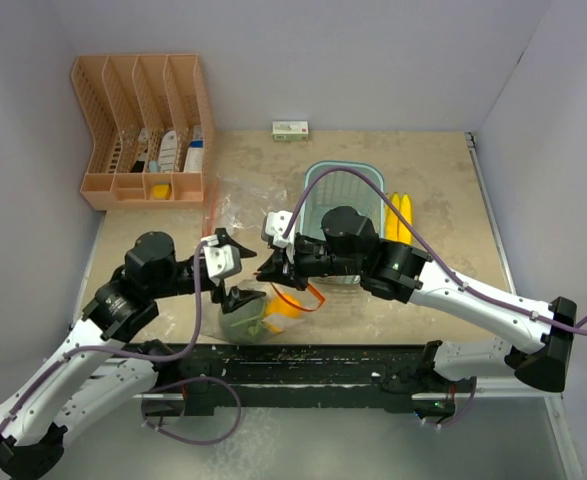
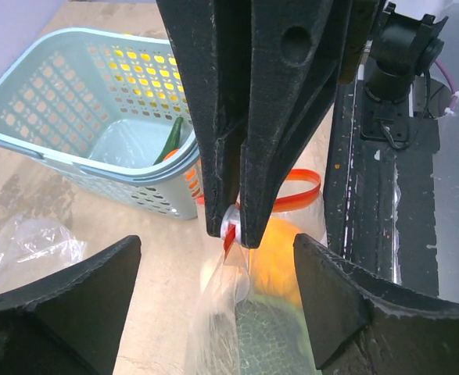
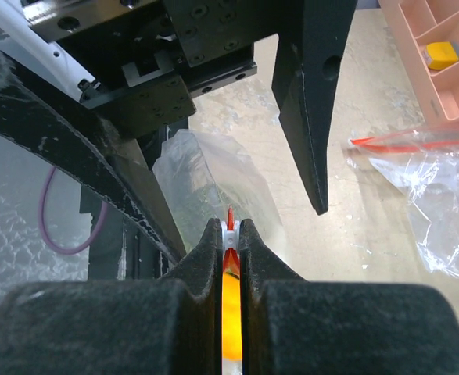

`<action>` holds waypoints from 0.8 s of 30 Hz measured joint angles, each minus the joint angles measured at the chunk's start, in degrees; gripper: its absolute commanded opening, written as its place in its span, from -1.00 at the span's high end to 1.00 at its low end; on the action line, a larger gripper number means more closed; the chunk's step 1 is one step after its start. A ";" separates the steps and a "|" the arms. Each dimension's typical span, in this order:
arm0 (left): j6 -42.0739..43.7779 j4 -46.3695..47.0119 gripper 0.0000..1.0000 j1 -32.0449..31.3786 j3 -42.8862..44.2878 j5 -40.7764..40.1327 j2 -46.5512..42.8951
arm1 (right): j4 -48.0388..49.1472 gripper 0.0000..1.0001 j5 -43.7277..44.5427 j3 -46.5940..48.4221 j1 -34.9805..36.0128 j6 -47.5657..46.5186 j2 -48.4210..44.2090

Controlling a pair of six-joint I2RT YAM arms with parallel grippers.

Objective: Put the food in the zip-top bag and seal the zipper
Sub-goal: Zip the zipper food storage bag at the center of the board.

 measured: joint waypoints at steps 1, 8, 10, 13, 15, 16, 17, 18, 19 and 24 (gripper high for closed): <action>-0.02 0.02 -0.45 0.00 0.00 0.04 0.31 | -0.04 1.00 -0.20 0.00 0.00 0.00 0.00; -0.11 0.33 1.00 -0.13 0.00 3.34 3.61 | -0.24 1.00 -0.24 0.00 -0.17 -0.52 0.00; 0.04 0.20 1.00 -0.26 0.00 4.42 4.35 | -0.50 1.00 0.11 0.00 -0.68 -0.74 0.02; 0.22 0.11 1.00 -0.26 0.00 4.83 4.90 | -0.98 1.00 0.79 0.00 -0.74 -0.74 0.02; 0.24 -0.13 1.00 -0.26 0.00 5.09 5.09 | -1.25 1.00 0.96 0.00 -0.74 -0.72 0.02; 0.24 -0.22 1.00 -0.26 0.00 5.07 5.09 | -1.36 1.00 1.16 0.00 -0.72 -0.72 0.02; 0.22 -0.26 1.00 -0.26 0.02 5.03 5.05 | -1.38 1.00 1.40 0.00 -0.68 -0.72 0.02; 0.22 -0.31 1.00 -0.26 0.02 4.96 4.94 | -1.36 1.00 1.60 0.00 -0.68 -0.72 0.02; 0.22 -0.37 1.00 -0.26 0.02 4.68 4.72 | -1.33 0.91 1.68 0.00 -0.70 -0.72 0.02; 0.22 -1.07 1.00 -0.28 0.02 2.64 2.32 | 0.11 0.91 1.95 -0.26 -0.68 -0.66 0.00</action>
